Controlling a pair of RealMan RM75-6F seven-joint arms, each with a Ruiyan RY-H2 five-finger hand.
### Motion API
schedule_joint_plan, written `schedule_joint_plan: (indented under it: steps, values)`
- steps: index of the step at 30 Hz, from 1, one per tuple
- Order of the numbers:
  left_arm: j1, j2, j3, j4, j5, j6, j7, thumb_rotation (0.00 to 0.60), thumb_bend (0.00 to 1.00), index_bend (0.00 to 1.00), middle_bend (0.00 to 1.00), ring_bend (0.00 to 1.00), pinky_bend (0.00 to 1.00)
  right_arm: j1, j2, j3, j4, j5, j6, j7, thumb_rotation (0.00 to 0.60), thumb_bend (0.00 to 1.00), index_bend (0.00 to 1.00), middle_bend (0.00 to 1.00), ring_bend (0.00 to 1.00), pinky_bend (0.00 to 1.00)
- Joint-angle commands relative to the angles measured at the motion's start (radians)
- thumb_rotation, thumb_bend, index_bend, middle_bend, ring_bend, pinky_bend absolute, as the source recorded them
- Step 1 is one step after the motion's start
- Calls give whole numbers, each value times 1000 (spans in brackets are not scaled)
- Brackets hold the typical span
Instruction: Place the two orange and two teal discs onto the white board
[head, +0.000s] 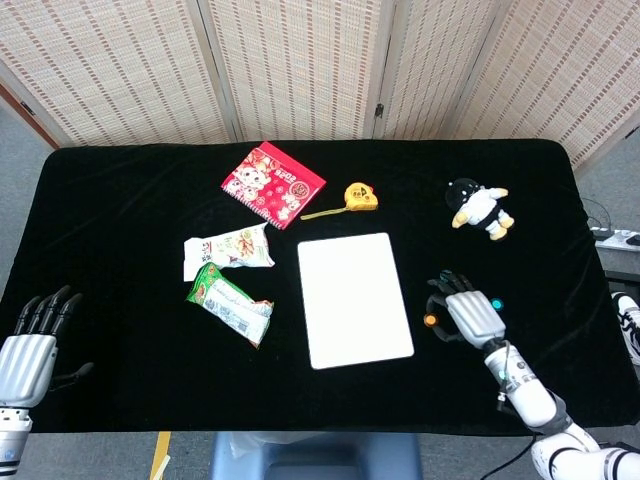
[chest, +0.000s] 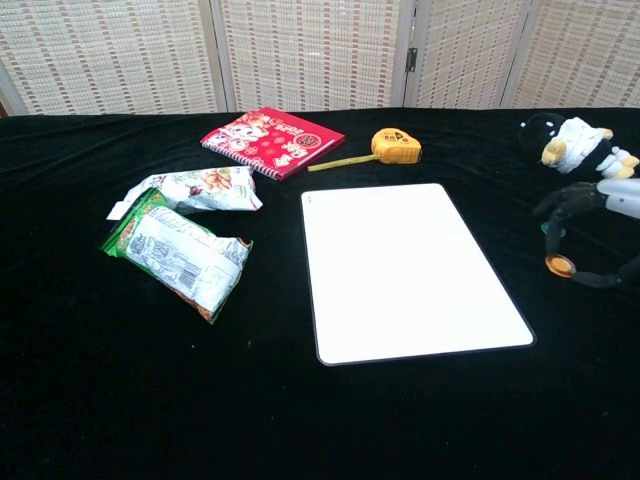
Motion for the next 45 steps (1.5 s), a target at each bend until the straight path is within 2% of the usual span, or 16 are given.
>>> schedule_joint_plan:
  steps: [1, 10, 21, 24, 27, 29, 33, 36, 39, 40, 42, 45]
  values:
    - [1, 1, 1, 1, 1, 1, 0, 600, 151, 49, 48, 99, 0, 65, -2, 31, -54, -11, -51, -35, 600, 270, 499, 127, 0, 0]
    - [7, 1, 2, 13, -3, 5, -14, 600, 150, 50, 48, 101, 0, 194, -120, 71, -81, 68, -153, -177, 600, 270, 499, 127, 0, 0]
    - [15, -6, 7, 40, -8, 5, -39, 600, 150, 49, 48, 101, 0, 232, -181, 29, -61, 138, -157, -316, 600, 270, 496, 118, 0, 0]
    - [14, -8, 8, 41, -3, 6, -40, 600, 150, 49, 48, 101, 0, 233, -187, 21, -56, 146, -150, -325, 600, 270, 400, 92, 0, 0]
    - [14, -7, 8, 40, 0, 7, -41, 600, 151, 49, 48, 101, 0, 226, -180, 17, -62, 145, -131, -319, 600, 270, 187, 56, 0, 0]
    - [13, -6, 7, 38, 1, 8, -41, 600, 151, 49, 48, 102, 0, 211, -163, 14, -74, 135, -103, -303, 600, 270, 86, 48, 0, 0]
    - [10, -9, 5, 39, 3, 7, -41, 600, 151, 48, 48, 102, 0, 162, -102, -1, -102, 106, -36, -250, 600, 270, 21, 45, 0, 0]
    - [5, -10, 3, 39, 5, 3, -41, 600, 150, 48, 48, 102, 0, 108, -46, -27, -109, 61, 40, -202, 600, 270, 71, 54, 0, 0]
    - [-1, -13, 1, 37, 9, -2, -37, 600, 150, 47, 48, 102, 0, 49, 8, -63, -100, 21, 105, -149, 600, 270, 262, 85, 3, 0]
    - [-3, -14, 1, 35, 10, -4, -35, 600, 150, 48, 48, 102, 0, 32, 22, -75, -96, 12, 120, -133, 600, 270, 293, 92, 5, 0]
    - [-4, -14, 1, 33, 12, -5, -34, 600, 150, 48, 48, 102, 0, 21, 33, -84, -93, 3, 130, -119, 600, 270, 328, 101, 7, 0]
    - [-17, -16, -2, 21, 19, -15, -24, 600, 150, 47, 48, 102, 0, -53, 87, -131, -84, 2, 171, -40, 600, 270, 339, 105, 7, 0]
